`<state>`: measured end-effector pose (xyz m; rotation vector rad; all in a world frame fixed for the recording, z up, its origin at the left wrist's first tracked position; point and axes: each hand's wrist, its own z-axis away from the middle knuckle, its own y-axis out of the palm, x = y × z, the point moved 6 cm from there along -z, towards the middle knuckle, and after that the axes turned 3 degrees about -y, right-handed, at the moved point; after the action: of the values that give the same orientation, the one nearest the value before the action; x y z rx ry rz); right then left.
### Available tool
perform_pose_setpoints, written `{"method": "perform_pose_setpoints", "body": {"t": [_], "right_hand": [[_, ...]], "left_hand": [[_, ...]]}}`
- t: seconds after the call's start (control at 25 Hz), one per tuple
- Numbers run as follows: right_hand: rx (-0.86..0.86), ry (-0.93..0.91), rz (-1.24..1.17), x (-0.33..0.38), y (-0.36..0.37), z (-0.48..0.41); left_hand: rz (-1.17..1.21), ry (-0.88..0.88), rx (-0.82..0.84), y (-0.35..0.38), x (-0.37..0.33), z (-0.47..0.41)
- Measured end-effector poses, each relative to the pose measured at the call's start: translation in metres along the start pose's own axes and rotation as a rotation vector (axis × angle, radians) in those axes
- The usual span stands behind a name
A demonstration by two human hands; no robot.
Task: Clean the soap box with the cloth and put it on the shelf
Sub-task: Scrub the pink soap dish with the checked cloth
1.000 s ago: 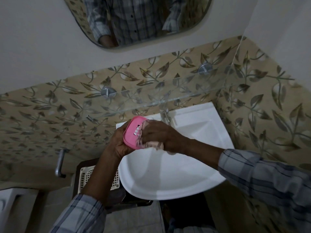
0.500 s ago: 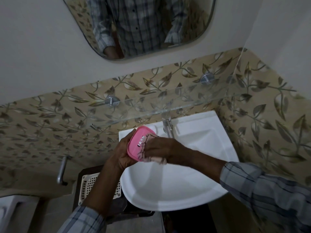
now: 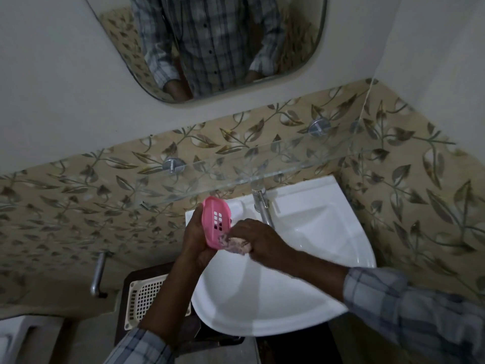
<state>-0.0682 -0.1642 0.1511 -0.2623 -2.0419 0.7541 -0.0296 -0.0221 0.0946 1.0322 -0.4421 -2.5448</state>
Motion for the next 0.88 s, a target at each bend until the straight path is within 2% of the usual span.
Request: {"method": "perform_pose_setpoints", "body": {"t": [0.04,0.12,0.16,0.24,0.28,0.32,0.4,0.44,0.52,0.56,0.6,0.68,0.76,0.8,0.88], "right_hand": [[0.031,-0.031,0.026,-0.012,-0.009,0.002],[-0.026,-0.158,0.102,-0.016,-0.022,-0.003],[-0.031,-0.313,0.156,-0.007,-0.017,-0.005],[0.066,-0.635,0.211,0.013,0.002,0.000],[0.102,-0.675,0.233,0.017,0.005,0.000],[0.080,-0.635,0.235,0.014,0.001,-0.005],[-0.053,-0.417,0.201,0.006,-0.012,-0.023],[-0.082,-0.243,0.201,0.004,-0.011,-0.030],[-0.036,0.169,0.238,0.004,0.005,-0.041],[-0.027,0.373,0.174,-0.001,0.008,-0.041],[-0.063,0.579,0.033,-0.010,0.005,-0.037],[-0.253,0.878,-0.517,-0.035,-0.008,-0.027],[-0.361,0.962,-1.010,-0.045,-0.018,-0.018],[-0.365,0.956,-1.105,-0.047,-0.022,-0.014],[-0.359,0.869,-1.054,-0.049,-0.031,-0.011]], "left_hand": [[0.027,-0.050,0.036,-0.001,0.004,0.002],[0.068,-0.115,0.114,0.003,0.010,0.008],[0.084,-0.141,0.156,0.006,0.011,0.011],[0.075,-0.215,0.215,0.017,0.013,0.019],[0.057,-0.232,0.234,0.023,0.012,0.023],[0.070,-0.205,0.252,0.028,0.008,0.026],[0.164,-0.067,0.223,0.027,0.005,0.021],[0.171,0.016,0.188,0.023,0.005,0.017],[0.127,0.118,0.147,0.021,0.007,0.013],[0.078,0.149,0.108,0.017,0.008,0.011],[0.038,0.175,0.059,0.013,0.007,0.009],[0.028,0.184,0.056,0.007,0.000,0.009],[0.056,0.153,0.094,0.001,-0.011,0.010],[0.072,0.122,0.107,0.000,-0.012,0.010],[0.106,0.031,0.106,-0.001,-0.003,0.011]]}}
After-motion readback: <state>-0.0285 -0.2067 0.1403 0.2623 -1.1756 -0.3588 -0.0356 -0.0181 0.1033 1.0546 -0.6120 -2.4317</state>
